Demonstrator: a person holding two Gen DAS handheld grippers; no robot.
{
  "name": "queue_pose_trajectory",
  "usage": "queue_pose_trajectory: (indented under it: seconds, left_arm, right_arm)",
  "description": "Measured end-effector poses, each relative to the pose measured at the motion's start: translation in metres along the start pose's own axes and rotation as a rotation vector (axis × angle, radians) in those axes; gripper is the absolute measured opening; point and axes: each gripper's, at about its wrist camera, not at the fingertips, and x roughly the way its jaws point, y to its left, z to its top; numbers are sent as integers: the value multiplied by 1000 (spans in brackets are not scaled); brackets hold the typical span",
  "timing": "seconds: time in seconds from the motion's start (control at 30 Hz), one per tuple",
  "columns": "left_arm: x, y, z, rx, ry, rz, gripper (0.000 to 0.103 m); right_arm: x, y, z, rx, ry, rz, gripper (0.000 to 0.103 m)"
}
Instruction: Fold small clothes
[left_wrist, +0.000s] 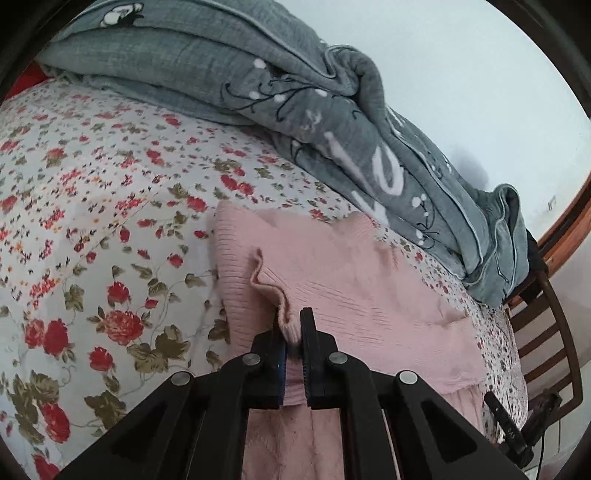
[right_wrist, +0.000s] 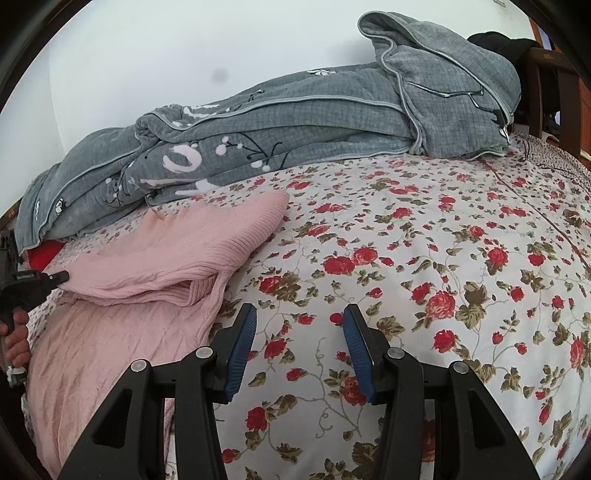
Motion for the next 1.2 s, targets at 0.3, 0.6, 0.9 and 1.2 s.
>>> queue_pose_trajectory:
  seconds: [0.3, 0.6, 0.9, 1.2]
  left_arm:
    - [4, -16, 9, 30, -4, -9, 10]
    - [-24, -1, 10, 87, -74, 76, 80]
    - [-2, 5, -3, 68, -25, 51, 49]
    - [7, 2, -14, 133, 8, 88, 54]
  right_arm:
    - [7, 5, 29, 61, 36, 88, 52]
    - [51, 40, 49, 64, 133, 106, 47]
    - [46, 54, 45, -50, 29, 28, 11]
    - [52, 41, 47, 16, 72, -80, 16]
